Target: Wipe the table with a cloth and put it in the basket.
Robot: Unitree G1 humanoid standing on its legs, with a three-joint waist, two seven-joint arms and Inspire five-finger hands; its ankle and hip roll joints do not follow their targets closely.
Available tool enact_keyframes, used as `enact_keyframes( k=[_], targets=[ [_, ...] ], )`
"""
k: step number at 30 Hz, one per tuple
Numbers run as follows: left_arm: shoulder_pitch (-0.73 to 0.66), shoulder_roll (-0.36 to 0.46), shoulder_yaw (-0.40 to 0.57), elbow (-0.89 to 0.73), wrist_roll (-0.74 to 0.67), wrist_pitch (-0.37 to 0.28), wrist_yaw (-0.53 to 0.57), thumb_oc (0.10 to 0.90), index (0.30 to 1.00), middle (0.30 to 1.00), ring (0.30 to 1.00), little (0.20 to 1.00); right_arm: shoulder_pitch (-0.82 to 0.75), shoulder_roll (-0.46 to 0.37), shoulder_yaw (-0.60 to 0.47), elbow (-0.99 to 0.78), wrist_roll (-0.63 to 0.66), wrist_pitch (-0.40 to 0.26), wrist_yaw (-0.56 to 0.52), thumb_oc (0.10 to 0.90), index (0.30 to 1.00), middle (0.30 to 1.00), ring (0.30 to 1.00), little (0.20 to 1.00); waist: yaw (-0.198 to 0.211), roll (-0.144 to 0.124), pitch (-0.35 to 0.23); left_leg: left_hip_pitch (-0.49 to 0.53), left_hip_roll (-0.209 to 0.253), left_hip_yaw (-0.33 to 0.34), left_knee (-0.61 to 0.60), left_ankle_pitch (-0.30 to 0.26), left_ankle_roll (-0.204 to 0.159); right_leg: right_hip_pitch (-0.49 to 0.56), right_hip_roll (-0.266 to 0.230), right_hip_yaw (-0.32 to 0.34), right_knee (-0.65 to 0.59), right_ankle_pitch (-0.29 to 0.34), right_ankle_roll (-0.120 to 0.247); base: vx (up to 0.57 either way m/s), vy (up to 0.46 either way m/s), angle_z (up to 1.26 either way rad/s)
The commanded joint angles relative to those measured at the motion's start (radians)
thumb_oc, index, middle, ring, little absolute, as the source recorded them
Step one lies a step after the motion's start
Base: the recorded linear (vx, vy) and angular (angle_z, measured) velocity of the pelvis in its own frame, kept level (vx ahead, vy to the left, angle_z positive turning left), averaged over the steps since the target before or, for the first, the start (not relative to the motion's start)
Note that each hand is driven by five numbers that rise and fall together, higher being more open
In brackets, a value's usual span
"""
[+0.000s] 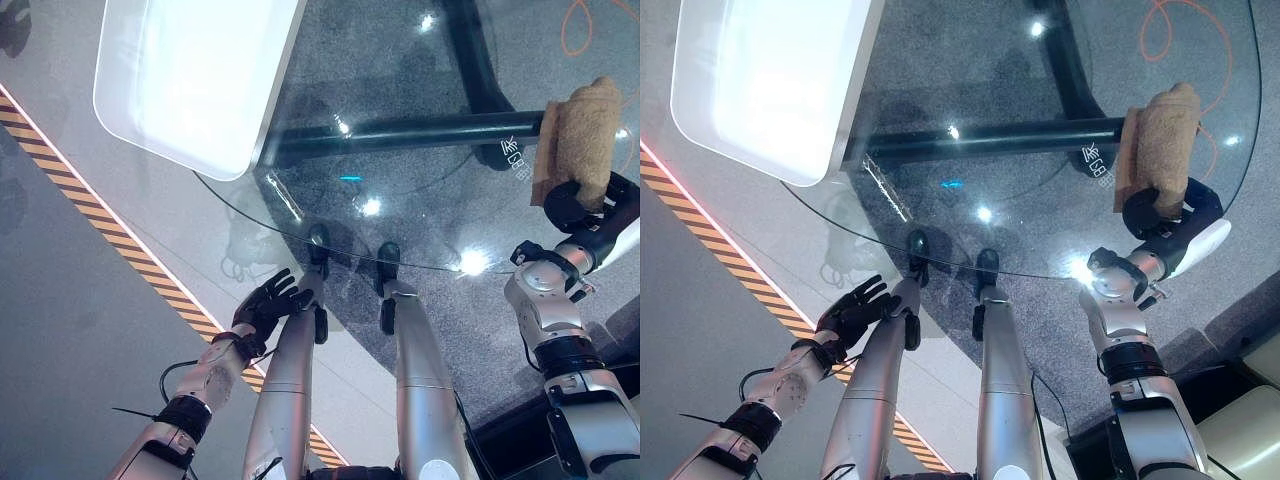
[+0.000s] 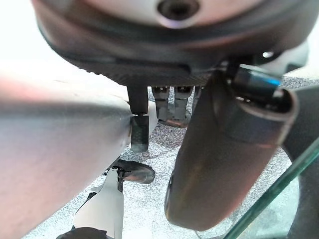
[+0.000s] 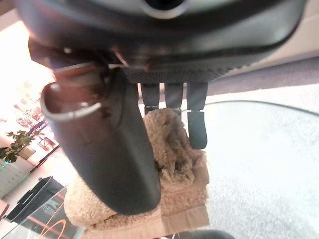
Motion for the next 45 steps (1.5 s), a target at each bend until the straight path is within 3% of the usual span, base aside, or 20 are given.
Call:
enact_keyframes(
  k=[1,10,18,28,29,31,32,35,45],
  targets=[
    [0.155,-0.080,-0.072,-0.013,-0.024,0.054,-0.007,0.800,0.900,0.900,0.900,0.900,0.066,-0.121,-0.145,-0.057,-0.013,-0.066,-0.115,0.100,0.300,0.300,0.300,0.200,-0.004,0.044,-0.017,0.026,-0.025,0.035,0.176,-0.212,0.035,0.043,0.076,-0.001,-0.225,0.199,0.002,0.00,0.000,0.00],
    [0.143,-0.082,-0.078,-0.009,-0.024,0.062,-0.005,0.800,0.900,0.900,0.900,0.900,0.010,-0.136,-0.093,-0.071,-0.051,-0.072,-0.033,0.100,0.300,0.300,0.300,0.200,0.004,0.046,-0.017,0.028,-0.027,0.030,0.172,-0.206,0.033,0.046,0.074,-0.007,-0.228,0.199,0.001,0.00,-0.002,-0.01],
    [0.139,-0.094,-0.069,0.005,-0.022,0.063,-0.015,0.800,0.900,0.900,0.900,0.900,-0.048,-0.122,-0.015,-0.161,-0.133,-0.014,0.086,0.100,0.300,0.300,0.300,0.200,0.011,0.048,-0.017,0.030,-0.027,0.029,0.168,-0.201,0.030,0.046,0.075,-0.012,-0.221,0.190,-0.001,0.00,0.000,0.00],
    [0.122,-0.130,-0.053,0.057,0.012,0.044,-0.038,0.800,0.900,0.900,0.900,0.900,-0.051,-0.016,0.107,-0.181,-0.180,0.031,0.331,0.100,0.300,0.300,0.300,0.200,0.018,0.047,-0.017,0.022,-0.025,0.033,0.162,-0.193,0.030,0.036,0.073,-0.020,-0.220,0.187,-0.004,0.00,0.001,0.00],
    [0.138,-0.134,-0.059,0.067,0.018,0.041,-0.042,0.800,0.900,0.900,0.900,0.900,-0.031,0.002,0.132,-0.180,-0.196,0.039,0.362,0.100,0.300,0.300,0.300,0.200,0.022,0.049,-0.017,0.053,-0.024,0.026,0.169,-0.222,0.025,0.065,0.076,-0.019,-0.210,0.158,0.002,0.00,0.000,0.00],
    [0.119,-0.137,-0.050,0.072,0.026,0.040,-0.045,0.800,0.900,0.900,0.900,0.900,-0.041,0.019,0.162,-0.187,-0.225,0.050,0.411,0.100,0.300,0.300,0.300,0.200,0.020,0.046,-0.017,0.018,-0.025,0.034,0.163,-0.190,0.028,0.033,0.072,-0.023,-0.219,0.187,-0.004,0.00,0.000,0.00],
    [0.137,-0.142,-0.059,0.076,0.030,0.036,-0.047,0.800,0.900,0.900,0.900,0.900,-0.021,0.034,0.184,-0.190,-0.240,0.056,0.433,0.100,0.300,0.300,0.300,0.200,0.023,0.048,-0.017,0.053,-0.024,0.027,0.167,-0.220,0.024,0.065,0.075,-0.021,-0.210,0.158,0.001,0.05,0.026,0.01],
    [0.132,-0.156,-0.058,0.082,0.040,0.026,-0.052,0.800,0.900,0.900,0.900,0.900,-0.003,0.089,0.273,-0.203,-0.276,0.070,0.497,0.100,0.300,0.300,0.300,0.200,0.024,0.049,-0.017,0.054,-0.025,0.030,0.158,-0.213,0.022,0.067,0.075,-0.022,-0.218,0.157,-0.002,0.01,0.016,-0.01],
    [0.117,-0.176,-0.078,0.078,0.037,0.003,-0.031,0.800,0.900,0.900,0.900,0.900,0.044,0.180,0.444,-0.203,-0.306,0.076,0.554,0.100,0.300,0.300,0.300,0.200,0.020,0.057,-0.017,0.049,-0.026,0.034,0.141,-0.195,0.012,0.063,0.070,-0.023,-0.229,0.152,-0.007,0.00,0.022,-0.04]
  ],
)
